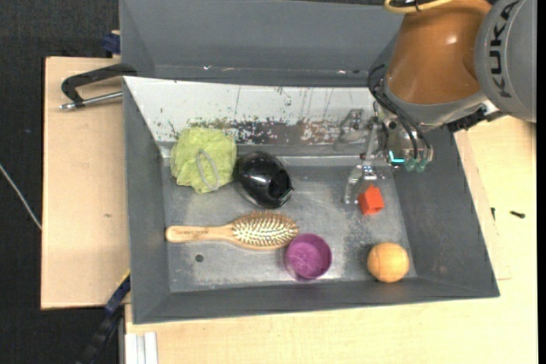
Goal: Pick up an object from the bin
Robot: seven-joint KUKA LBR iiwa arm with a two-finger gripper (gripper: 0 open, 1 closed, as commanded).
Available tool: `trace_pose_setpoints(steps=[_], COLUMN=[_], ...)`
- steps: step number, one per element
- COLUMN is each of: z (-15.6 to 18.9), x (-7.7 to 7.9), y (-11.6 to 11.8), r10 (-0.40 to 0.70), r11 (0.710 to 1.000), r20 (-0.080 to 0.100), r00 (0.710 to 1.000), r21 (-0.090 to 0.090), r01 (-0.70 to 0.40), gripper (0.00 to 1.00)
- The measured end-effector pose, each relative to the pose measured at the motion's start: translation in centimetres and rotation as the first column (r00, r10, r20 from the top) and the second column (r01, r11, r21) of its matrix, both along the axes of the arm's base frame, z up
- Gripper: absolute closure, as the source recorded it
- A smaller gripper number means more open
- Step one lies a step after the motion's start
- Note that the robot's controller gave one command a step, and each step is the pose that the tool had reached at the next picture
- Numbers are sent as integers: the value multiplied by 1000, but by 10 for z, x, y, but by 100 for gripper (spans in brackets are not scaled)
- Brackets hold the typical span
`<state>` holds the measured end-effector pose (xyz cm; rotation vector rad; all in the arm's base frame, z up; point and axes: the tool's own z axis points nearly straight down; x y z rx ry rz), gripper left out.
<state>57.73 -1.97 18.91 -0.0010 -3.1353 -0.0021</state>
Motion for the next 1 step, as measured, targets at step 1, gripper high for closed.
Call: trace_pose_setpoints(steps=[1], z=[4], x=[2], y=[0], r10=[1], r11=[1000], r20=[8], r00=[1000], r21=[-1], r01=[-1], gripper=[0])
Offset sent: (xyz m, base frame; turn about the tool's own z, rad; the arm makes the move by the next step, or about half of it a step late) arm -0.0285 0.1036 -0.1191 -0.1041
